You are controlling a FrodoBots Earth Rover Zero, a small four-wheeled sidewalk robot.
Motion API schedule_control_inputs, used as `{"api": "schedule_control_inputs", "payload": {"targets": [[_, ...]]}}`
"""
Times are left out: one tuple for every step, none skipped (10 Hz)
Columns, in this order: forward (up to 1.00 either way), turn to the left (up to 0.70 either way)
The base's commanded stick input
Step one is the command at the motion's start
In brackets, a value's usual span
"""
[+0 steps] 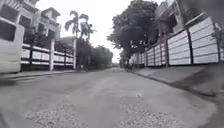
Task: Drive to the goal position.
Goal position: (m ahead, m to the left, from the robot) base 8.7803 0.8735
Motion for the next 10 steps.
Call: {"api": "schedule_control_inputs", "payload": {"targets": [[0.5, -0.04], [0.5, -0.02], [0.55, 0.0], [0.7, 0.0], [0.7, 0.0], [0.7, 0.0], [0.7, 0.0], [0.7, 0.0], [0.7, 0.0], [0.7, 0.0]]}}
